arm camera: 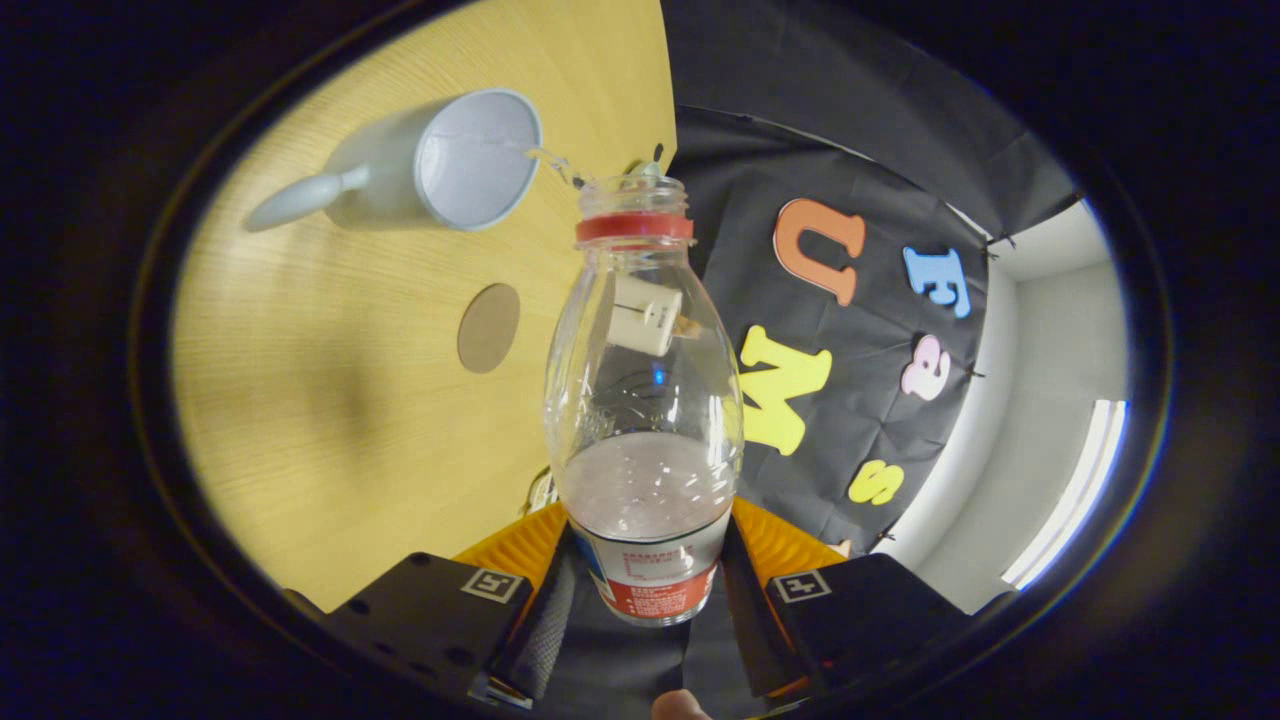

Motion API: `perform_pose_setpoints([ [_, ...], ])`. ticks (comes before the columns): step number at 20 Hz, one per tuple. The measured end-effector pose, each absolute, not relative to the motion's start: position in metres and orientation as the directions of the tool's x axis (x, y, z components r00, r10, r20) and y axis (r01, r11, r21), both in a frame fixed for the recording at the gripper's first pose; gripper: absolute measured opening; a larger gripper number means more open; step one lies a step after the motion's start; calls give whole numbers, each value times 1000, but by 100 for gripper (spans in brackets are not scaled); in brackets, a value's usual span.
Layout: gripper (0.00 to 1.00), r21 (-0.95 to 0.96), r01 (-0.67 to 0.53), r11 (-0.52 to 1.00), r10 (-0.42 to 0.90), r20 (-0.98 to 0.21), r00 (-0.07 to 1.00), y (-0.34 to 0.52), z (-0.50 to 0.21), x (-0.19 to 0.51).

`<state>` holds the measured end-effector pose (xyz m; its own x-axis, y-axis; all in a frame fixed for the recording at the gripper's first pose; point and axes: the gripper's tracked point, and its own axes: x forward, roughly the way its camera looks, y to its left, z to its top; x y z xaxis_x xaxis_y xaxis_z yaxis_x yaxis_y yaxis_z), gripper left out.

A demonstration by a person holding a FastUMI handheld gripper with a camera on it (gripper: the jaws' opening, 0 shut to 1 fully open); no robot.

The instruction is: Take the bottle from table, then pour the juice into the cup, finally place the bottle on the coaster

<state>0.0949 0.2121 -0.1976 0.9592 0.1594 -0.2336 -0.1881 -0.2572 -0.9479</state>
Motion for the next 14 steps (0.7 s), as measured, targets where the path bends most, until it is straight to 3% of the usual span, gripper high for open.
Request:
perform_pose_setpoints([
  [14,76,-929,-204,-309,141,-257,956,215,-198,98],
])
